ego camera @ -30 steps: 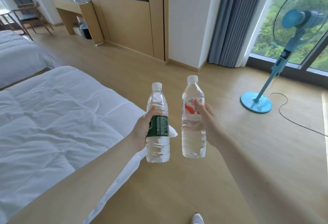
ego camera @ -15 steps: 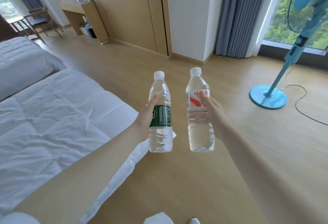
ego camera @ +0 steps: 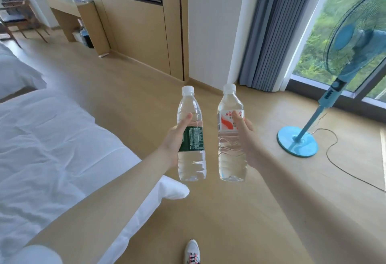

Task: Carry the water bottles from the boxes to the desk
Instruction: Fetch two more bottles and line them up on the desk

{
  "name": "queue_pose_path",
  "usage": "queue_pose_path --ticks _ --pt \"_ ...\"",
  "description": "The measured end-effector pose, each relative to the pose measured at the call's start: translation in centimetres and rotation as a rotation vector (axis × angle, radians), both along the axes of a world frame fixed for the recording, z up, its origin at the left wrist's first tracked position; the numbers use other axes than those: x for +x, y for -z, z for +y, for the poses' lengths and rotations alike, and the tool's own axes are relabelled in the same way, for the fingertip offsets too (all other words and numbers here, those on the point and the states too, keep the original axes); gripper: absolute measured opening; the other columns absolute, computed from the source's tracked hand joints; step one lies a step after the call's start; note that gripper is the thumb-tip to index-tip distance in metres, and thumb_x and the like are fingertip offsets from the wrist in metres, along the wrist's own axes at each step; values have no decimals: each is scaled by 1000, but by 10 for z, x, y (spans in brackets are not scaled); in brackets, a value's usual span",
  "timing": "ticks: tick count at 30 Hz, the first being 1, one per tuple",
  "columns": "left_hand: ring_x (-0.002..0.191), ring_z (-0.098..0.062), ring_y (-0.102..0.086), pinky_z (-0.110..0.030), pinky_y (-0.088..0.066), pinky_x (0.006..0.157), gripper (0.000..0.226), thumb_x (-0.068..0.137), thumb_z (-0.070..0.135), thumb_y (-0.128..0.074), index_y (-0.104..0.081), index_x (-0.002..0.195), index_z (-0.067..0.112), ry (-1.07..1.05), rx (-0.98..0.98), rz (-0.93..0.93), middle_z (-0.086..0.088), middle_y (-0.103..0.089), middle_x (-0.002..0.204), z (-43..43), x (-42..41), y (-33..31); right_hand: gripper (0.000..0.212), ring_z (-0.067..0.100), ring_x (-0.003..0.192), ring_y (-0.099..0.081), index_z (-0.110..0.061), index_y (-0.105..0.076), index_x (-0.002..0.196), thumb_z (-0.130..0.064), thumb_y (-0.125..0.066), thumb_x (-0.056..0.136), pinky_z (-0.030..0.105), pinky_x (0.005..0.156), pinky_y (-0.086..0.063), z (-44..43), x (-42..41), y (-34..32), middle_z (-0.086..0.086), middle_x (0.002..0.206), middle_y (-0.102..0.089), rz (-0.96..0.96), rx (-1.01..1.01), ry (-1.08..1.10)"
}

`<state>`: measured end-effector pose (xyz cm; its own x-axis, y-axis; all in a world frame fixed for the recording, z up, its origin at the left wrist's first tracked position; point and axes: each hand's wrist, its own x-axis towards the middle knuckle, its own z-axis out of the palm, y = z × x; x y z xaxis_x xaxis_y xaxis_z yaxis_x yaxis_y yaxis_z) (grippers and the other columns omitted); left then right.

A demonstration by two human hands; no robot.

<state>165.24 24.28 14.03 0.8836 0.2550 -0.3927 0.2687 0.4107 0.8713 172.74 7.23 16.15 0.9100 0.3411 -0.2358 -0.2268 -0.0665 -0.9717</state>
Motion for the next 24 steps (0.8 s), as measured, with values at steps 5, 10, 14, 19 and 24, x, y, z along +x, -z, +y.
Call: queue_pose_path --ticks 5,10,14,19,24 --pt "95 -32 -65 -44 -55 83 80 70 67 -66 -61 124 9 53 -38 -38 -19 -65 110 32 60 -8 34 13 68 -68 -23 -62 105 -53 -48 94 29 62 -54 37 61 -15 2 87 -71 -53 -26 -1" --pt "89 -30 -65 -40 -55 76 81 69 63 -62 -57 127 7 23 -97 -61 -17 -64 107 56 96 -8 44 14 69 -69 -15 -61 114 -52 -48 95 30 59 -57 66 103 -15 3 91 -71 -22 -7 10" --pt "90 -30 -65 -38 -56 76 78 69 65 -62 -59 125 10 2 -37 -40 -16 -66 105 73 120 -1 40 6 61 -66 -16 -60 108 -51 -43 97 18 43 -47 82 137 -11 0 88 -67 -39 -17 -45" --pt "92 -27 -66 -44 -51 91 70 72 67 -66 -63 118 15 -47 110 56 -8 -70 97 90 165 14 38 15 69 -68 -16 -61 105 -50 -47 96 28 51 -53 105 196 1 8 94 -70 -22 -16 -133" --pt "101 -23 -64 -43 -45 101 40 88 60 -51 -67 102 26 -155 223 182 -2 -70 99 96 231 14 44 24 83 -70 -14 -60 113 -52 -49 95 40 73 -58 126 278 8 11 103 -71 -24 -14 -244"
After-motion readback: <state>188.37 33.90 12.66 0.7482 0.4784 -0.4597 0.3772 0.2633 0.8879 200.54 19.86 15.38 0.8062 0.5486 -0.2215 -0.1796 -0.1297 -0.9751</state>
